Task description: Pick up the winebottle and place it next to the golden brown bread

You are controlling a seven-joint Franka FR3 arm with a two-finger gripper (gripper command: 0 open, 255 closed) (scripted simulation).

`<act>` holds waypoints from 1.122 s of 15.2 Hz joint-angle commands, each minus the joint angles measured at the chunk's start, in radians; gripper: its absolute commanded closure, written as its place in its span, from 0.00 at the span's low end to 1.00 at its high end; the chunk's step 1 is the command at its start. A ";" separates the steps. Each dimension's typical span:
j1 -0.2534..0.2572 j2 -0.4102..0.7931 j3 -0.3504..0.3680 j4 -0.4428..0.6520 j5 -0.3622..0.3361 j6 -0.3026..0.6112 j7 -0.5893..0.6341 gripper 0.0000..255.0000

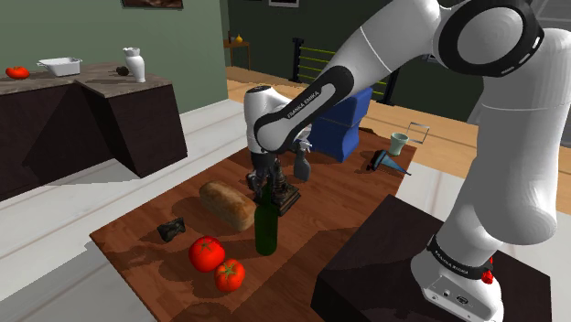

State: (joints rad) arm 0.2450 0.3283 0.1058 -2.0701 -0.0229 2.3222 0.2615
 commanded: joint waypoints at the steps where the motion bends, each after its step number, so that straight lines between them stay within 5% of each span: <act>1: 0.000 0.000 0.000 0.000 0.000 0.000 0.000 0.00; 5: 0.000 0.000 0.000 0.000 0.000 0.000 0.000 0.00; 9: -0.004 -0.072 0.004 0.042 0.010 -0.113 -0.007 0.00; 17: -0.004 -0.072 0.004 0.042 0.010 -0.113 -0.007 0.00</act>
